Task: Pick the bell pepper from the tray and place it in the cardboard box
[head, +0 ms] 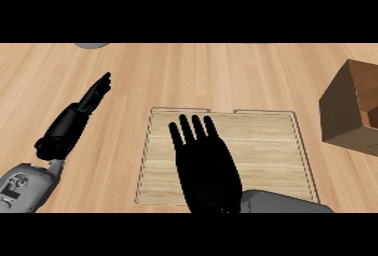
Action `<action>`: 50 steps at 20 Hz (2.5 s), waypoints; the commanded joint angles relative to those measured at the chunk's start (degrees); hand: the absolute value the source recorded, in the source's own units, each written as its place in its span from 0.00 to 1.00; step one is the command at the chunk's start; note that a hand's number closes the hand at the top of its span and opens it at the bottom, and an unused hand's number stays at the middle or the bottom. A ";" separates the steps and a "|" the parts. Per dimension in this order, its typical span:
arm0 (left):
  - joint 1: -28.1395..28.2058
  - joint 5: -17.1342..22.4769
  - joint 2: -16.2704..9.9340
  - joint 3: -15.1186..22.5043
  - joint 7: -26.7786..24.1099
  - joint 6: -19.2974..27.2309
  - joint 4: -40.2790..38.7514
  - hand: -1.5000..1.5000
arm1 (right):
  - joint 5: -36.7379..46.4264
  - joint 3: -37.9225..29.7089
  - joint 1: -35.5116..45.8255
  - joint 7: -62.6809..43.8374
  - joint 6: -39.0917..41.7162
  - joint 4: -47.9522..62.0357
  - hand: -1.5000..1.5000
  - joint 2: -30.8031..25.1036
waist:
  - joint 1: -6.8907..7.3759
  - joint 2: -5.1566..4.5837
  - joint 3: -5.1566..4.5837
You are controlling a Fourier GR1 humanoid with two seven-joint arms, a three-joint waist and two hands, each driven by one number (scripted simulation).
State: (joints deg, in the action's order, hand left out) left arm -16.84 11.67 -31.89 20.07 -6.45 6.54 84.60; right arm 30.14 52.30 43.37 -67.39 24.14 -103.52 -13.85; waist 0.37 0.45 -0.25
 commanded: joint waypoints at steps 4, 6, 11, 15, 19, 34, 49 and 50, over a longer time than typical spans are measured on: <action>3.00 1.76 -2.20 -2.70 -1.06 -2.41 2.33 0.50 | 5.42 2.24 1.33 -14.64 6.39 6.46 0.00 7.24 | 0.13 0.23 0.13; 0.73 0.54 -0.80 -2.53 -0.97 -1.96 0.46 0.50 | 7.48 0.78 2.21 -11.90 5.19 11.34 0.00 8.60 | -0.20 -0.17 0.16; 2.88 -0.33 -0.53 -2.57 -0.93 -1.95 1.82 0.50 | 9.64 -0.34 1.05 -11.70 8.08 13.00 0.00 11.11 | -0.13 -0.03 0.19; 2.56 -0.16 -0.45 -3.86 -1.03 -2.66 1.17 0.50 | 14.00 0.78 -1.97 -9.32 6.36 17.04 0.00 11.94 | -0.17 -0.20 0.20; 2.40 -0.63 0.18 -3.89 -0.10 -3.64 1.51 0.50 | 15.88 -2.96 -1.72 -7.34 9.35 17.32 0.00 12.25 | -0.32 -0.23 0.22; 3.10 -4.54 3.64 -6.13 0.42 -5.66 1.90 0.50 | 26.19 -8.77 -7.95 5.11 7.01 24.45 0.00 12.53 | -0.14 -0.45 0.24; 2.75 -9.79 7.74 -9.62 3.86 -8.42 3.74 0.50 | 35.94 -8.26 -14.39 21.18 2.68 22.80 1.00 8.45 | -0.40 -0.43 0.26; 1.50 -11.00 9.93 -9.34 2.00 -7.32 0.38 0.50 | 36.89 -7.53 -12.98 19.84 4.83 22.19 1.00 11.06 | -0.51 -0.46 0.24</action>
State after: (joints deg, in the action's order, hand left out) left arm -13.64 2.83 -24.36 10.85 -3.85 -1.16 87.87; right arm 63.49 42.81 30.74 -49.48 29.60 -80.64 -1.88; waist 0.12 0.32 -0.04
